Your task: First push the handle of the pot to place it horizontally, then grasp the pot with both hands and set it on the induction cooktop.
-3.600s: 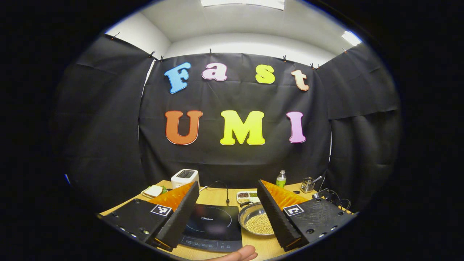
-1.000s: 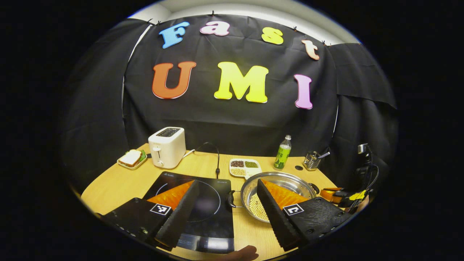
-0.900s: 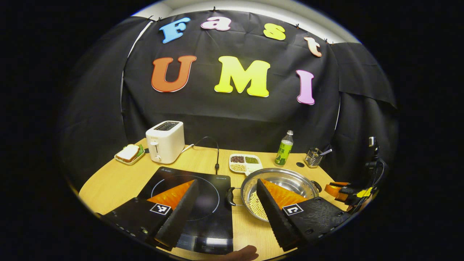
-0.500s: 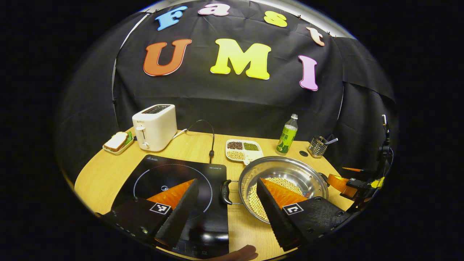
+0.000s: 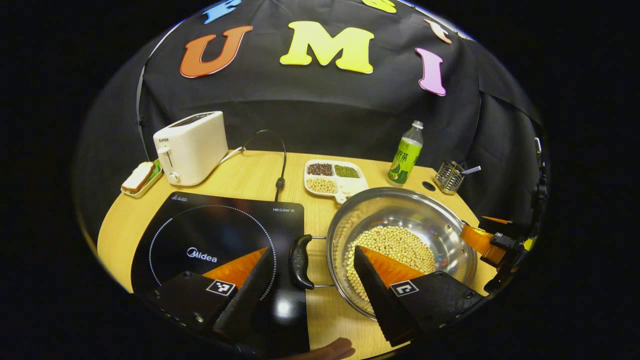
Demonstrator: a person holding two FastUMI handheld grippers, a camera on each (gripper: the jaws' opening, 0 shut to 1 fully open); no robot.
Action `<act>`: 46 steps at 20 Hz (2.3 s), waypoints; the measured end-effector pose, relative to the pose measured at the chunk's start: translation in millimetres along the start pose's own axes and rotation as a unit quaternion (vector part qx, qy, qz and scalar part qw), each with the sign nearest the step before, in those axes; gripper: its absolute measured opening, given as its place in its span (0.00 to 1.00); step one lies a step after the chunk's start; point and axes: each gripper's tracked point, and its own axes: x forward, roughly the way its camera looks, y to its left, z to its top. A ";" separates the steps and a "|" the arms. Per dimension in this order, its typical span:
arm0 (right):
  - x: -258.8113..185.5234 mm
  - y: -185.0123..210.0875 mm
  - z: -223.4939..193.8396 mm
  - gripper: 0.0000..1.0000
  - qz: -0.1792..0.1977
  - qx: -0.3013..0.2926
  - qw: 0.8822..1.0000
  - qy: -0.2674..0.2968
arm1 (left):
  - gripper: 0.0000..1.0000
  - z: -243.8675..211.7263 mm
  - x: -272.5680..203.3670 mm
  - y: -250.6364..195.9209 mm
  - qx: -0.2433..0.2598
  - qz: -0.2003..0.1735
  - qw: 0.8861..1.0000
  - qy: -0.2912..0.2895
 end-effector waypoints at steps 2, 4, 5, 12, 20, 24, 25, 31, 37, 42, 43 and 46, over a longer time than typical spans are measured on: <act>5.8 2.8 -0.6 0.99 0.008 0.006 1.000 0.008 | 0.96 -2.9 7.9 -2.3 -0.001 -0.003 1.000 0.007; 11.5 -2.9 -2.7 0.99 0.007 0.019 1.000 0.013 | 0.95 -4.7 13.7 -1.4 -0.001 -0.003 1.000 0.011; 15.2 -3.5 -4.6 1.00 0.009 0.024 1.000 0.017 | 0.93 -4.7 16.8 -4.8 -0.004 -0.011 1.000 0.013; 18.4 4.9 -13.3 0.88 0.042 0.038 0.997 0.043 | 0.78 -2.6 22.3 -3.0 -0.002 -0.008 1.000 0.019; 16.7 8.2 -15.9 0.65 0.033 0.036 0.996 0.076 | 0.61 -4.6 21.5 -0.5 0.000 -0.027 0.999 0.039; 11.9 8.5 -16.8 0.64 0.025 0.045 0.993 0.105 | 0.46 -4.3 23.3 2.5 0.012 -0.038 0.998 0.049; 9.7 8.6 -16.8 0.64 0.023 0.048 0.992 0.114 | 0.46 -4.9 24.6 2.9 0.012 -0.038 0.998 0.052; -7.7 11.0 -10.8 0.59 0.026 0.066 0.990 0.126 | 0.53 -6.2 3.6 3.6 -0.006 -0.035 0.998 0.045; -56.7 6.3 7.1 0.58 0.032 0.075 0.991 0.103 | 0.53 15.0 -44.9 -5.6 -0.011 -0.048 0.999 0.008; -88.6 11.4 17.2 0.59 0.038 0.086 0.989 0.115 | 0.53 27.7 -75.4 -3.6 0.003 -0.052 0.999 0.002; -93.3 13.3 23.3 0.58 0.040 0.086 0.989 0.114 | 0.53 33.4 -81.1 -2.8 -0.004 -0.053 0.999 -0.003; -105.7 20.9 45.4 0.59 0.043 0.086 0.990 0.104 | 0.53 52.9 -96.3 3.8 -0.007 -0.055 0.998 -0.024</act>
